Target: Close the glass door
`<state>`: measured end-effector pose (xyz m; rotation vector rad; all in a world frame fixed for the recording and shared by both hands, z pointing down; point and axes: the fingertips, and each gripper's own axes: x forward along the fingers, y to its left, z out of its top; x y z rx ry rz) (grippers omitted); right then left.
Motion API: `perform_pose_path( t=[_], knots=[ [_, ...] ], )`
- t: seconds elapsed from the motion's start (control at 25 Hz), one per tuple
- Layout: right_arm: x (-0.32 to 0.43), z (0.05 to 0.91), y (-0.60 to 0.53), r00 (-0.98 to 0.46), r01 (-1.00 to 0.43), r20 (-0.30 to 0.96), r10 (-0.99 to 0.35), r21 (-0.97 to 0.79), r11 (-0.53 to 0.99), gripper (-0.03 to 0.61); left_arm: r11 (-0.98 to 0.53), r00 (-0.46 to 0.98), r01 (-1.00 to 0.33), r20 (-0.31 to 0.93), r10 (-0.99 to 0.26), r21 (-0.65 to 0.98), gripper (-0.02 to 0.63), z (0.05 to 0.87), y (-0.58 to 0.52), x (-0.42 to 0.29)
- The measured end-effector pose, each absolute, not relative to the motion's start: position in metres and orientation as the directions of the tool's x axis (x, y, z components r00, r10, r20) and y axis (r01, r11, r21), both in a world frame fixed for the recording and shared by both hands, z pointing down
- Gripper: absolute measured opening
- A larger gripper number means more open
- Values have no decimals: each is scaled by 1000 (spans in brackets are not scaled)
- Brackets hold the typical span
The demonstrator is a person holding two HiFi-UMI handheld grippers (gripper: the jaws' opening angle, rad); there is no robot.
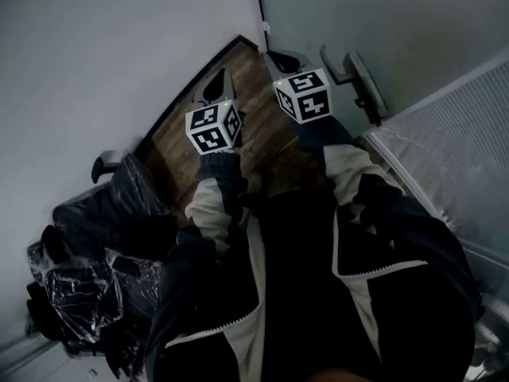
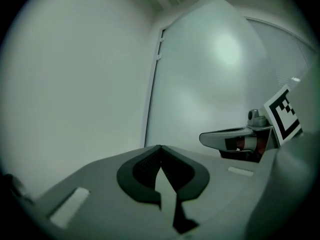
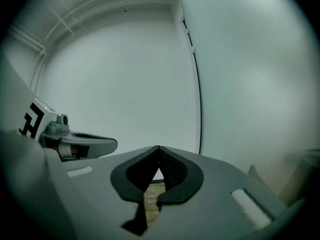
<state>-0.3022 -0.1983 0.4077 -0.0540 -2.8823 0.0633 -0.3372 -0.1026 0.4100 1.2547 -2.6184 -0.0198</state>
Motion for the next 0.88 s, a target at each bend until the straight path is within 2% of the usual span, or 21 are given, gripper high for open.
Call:
perform_pose_path(
  t=[0.32, 0.64, 0.88],
  knots=[
    [-282, 396, -252, -919, -330, 238, -315, -25, 944, 5, 264, -247, -960, 169, -954, 88, 0, 396, -186, -341],
    [-201, 398, -274, -769, -622, 221, -599, -48, 781, 5, -54, 69, -994, 169, -983, 94, 0, 398, -236, -290],
    [-134, 401, -291, -645, -749, 240, -725, -9, 663, 5, -193, 210, -975, 167, -963, 111, 0, 405, -262, -245]
  ],
)
